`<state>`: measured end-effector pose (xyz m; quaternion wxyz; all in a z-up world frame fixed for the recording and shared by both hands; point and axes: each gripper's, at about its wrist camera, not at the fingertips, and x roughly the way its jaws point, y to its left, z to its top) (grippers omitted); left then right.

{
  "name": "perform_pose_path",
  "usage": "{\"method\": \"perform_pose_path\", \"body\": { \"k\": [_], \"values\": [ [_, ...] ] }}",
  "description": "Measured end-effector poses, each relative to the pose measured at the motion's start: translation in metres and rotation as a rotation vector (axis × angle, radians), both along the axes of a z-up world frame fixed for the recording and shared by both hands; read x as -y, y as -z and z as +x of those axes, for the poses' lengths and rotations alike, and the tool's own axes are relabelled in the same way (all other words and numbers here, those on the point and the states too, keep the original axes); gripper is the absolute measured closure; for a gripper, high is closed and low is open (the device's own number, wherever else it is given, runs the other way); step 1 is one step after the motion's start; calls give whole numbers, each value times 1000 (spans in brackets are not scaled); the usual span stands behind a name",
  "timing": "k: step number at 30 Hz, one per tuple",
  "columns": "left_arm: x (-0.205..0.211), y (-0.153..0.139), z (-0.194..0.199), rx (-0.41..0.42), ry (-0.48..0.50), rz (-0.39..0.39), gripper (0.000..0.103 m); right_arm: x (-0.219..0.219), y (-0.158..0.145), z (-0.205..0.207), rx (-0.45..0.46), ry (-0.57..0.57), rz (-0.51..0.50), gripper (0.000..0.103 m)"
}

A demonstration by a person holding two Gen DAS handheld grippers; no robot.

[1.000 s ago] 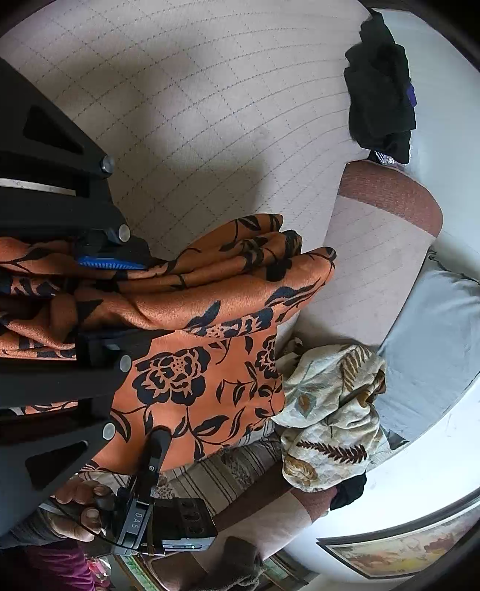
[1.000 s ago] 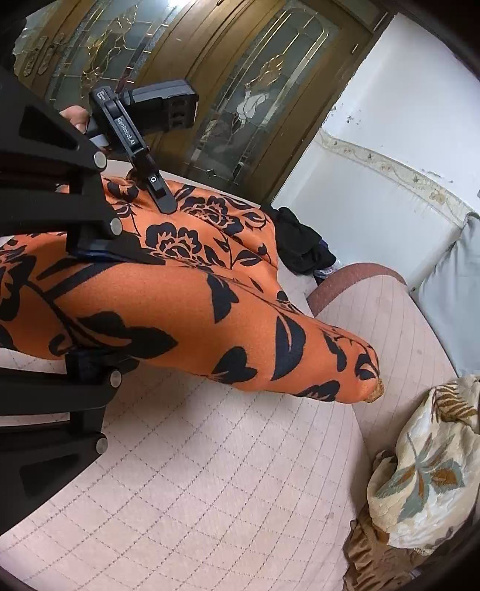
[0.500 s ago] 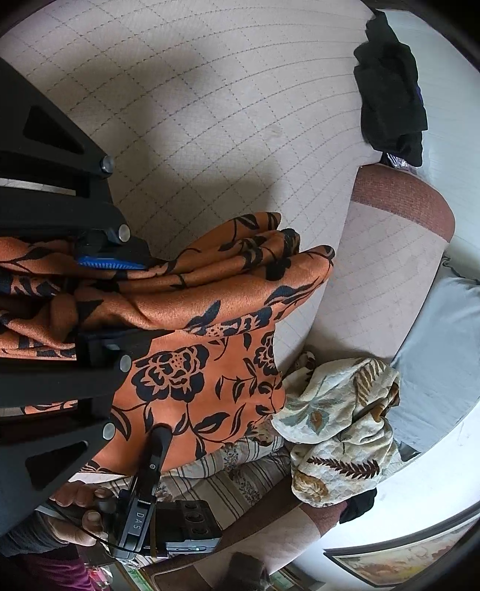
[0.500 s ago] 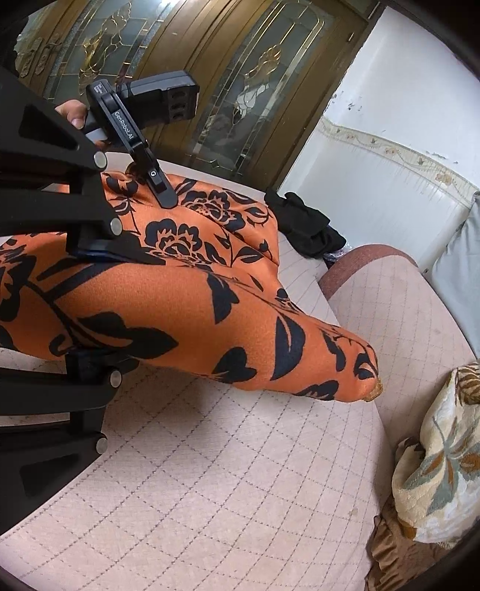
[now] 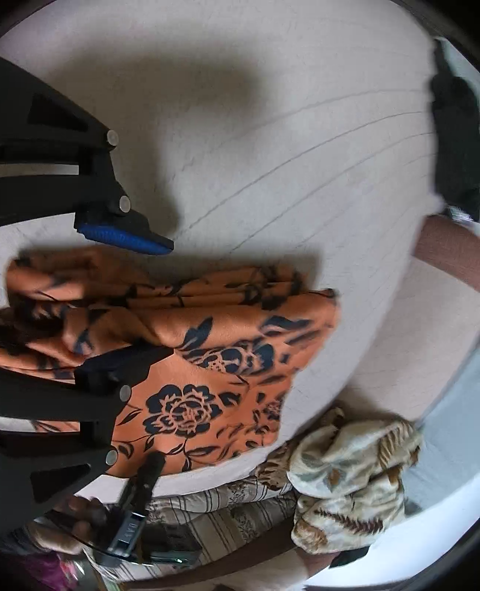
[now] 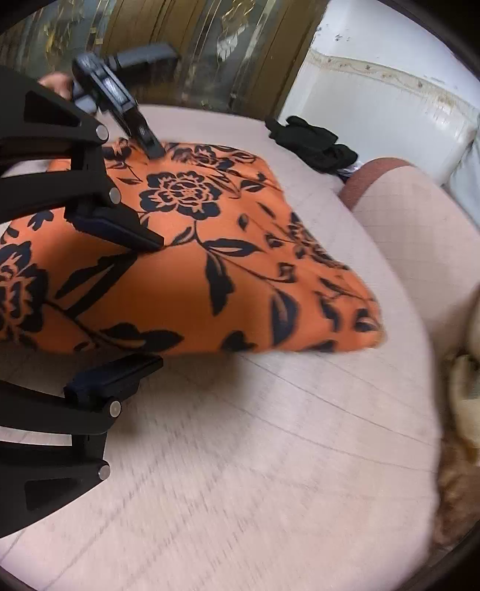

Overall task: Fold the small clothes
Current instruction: 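Release the folded blouse and lift both grippers away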

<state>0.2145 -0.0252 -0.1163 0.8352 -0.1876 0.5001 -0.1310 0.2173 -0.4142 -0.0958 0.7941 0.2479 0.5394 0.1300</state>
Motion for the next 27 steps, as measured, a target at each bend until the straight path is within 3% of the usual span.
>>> {"method": "perform_pose_path", "body": {
  "k": [3, 5, 7, 9, 11, 13, 16, 19, 21, 24, 27],
  "values": [
    [-8, -29, -23, 105, -5, 44, 53, 2, -33, -8, 111, 49, -39, 41],
    [-6, -40, -37, 149, 23, 50, 51, -7, -51, -17, 177, 37, 32, 41],
    [2, -37, -45, 167, 61, 73, 47, -25, -53, -22, 188, -34, 107, 35],
    [12, -20, -41, 132, 89, 144, 45, -41, -29, -19, 114, -99, 162, 33],
    [14, 15, -25, 3, 78, 264, 42, -40, 0, -16, 33, -56, 150, 34],
    [-3, 21, -28, -41, 23, 173, 42, -36, -8, -22, 50, -13, 170, 35],
    [-17, -9, -51, 47, -11, 197, 41, -41, -52, -51, 173, -43, 71, 29],
    [-26, -38, -82, 143, -18, 254, 35, -46, -73, -91, 226, -44, -15, 18],
    [-22, -55, -104, 181, -40, 296, 23, -52, -75, -113, 222, -37, -87, 12],
    [-12, -74, -136, 251, -62, 356, 13, -69, -66, -148, 183, -29, -201, 11],
    [-5, -86, -164, 295, -66, 421, 11, -88, -49, -172, 108, -56, -323, 10]
  ]
}}
